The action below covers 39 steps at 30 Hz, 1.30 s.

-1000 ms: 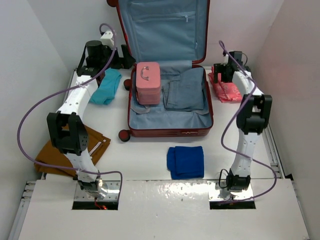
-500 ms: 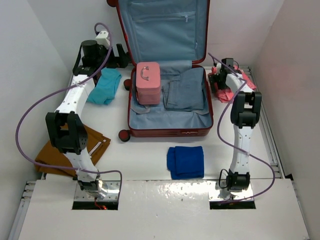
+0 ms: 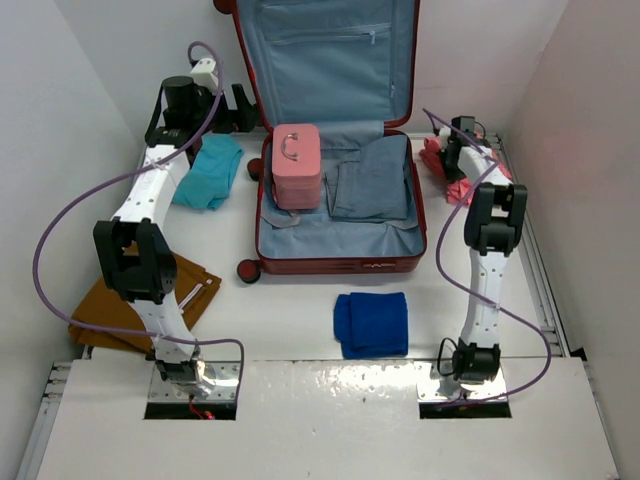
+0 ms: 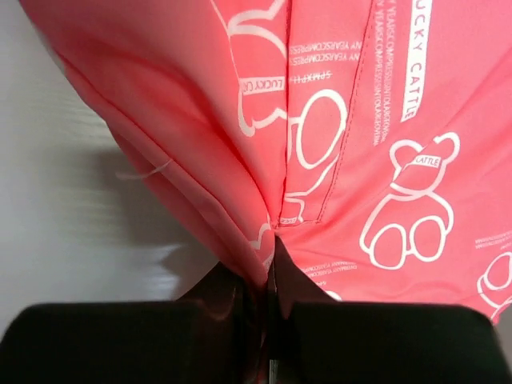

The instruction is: Pack the luggage

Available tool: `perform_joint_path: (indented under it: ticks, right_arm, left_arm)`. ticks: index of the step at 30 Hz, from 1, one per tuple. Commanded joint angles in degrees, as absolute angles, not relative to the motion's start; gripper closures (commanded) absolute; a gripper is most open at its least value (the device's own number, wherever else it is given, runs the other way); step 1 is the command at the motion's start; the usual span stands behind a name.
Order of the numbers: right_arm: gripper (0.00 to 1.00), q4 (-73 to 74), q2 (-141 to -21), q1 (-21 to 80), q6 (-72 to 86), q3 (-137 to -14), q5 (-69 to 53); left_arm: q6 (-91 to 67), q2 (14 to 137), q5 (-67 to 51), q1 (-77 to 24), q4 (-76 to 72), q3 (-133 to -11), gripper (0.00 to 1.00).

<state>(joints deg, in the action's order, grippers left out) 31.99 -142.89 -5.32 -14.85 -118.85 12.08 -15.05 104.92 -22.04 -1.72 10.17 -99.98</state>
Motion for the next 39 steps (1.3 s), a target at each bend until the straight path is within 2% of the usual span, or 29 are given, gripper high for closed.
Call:
perform_joint_path:
  ticks: [1, 8, 14, 20, 24, 27, 28, 35, 39]
  right_arm:
    - [1.00, 39.02, -140.64, -11.15, -12.59, -117.78, 7.32]
    - [1.00, 37.27, -122.29, -13.98, -6.34, -115.41, -13.40]
    - [1.00, 34.47, -111.73, -11.96, -3.96, -112.24, -23.37]
    - [1.00, 29.98, -104.60, -1.96, -4.66, -108.82, -31.90]
    - [1.00, 32.43, -102.23, 7.11, -15.52, -105.57, -33.93]
    - [1.00, 30.51, -99.59, 13.00, -26.17, -95.65, -32.17]
    - [1.00, 29.63, -99.06, 16.14, -33.33, -88.14, -30.25]
    - [1.00, 27.32, -94.75, 22.84, -52.71, -65.33, -28.13]
    - [1.00, 31.90, -94.83, 23.64, -60.53, -63.37, -24.53]
  left_arm:
    - [-16.25, 105.64, -23.12, -0.97, 8.96, -102.83, 0.02]
    - [-18.11, 105.65, -24.26, -0.97, 8.96, -102.75, 0.02]
    - [-18.63, 103.72, -24.26, -0.97, 8.96, -100.91, 0.02]
    - [-18.63, 101.43, -23.12, -0.97, 8.96, -99.14, 0.02]
    - [-18.63, 98.53, -23.12, -0.35, 8.96, -95.99, 0.02]
    - [-18.63, 96.07, -23.12, 0.18, 8.35, -93.88, 0.02]
    - [-18.63, 95.37, -23.12, 0.18, 7.65, -92.21, 0.02]
    - [-17.49, 90.53, -22.50, 1.85, 7.03, -87.11, 0.02]
    - [-16.96, 89.12, -22.50, 2.90, 7.03, -86.57, 0.02]
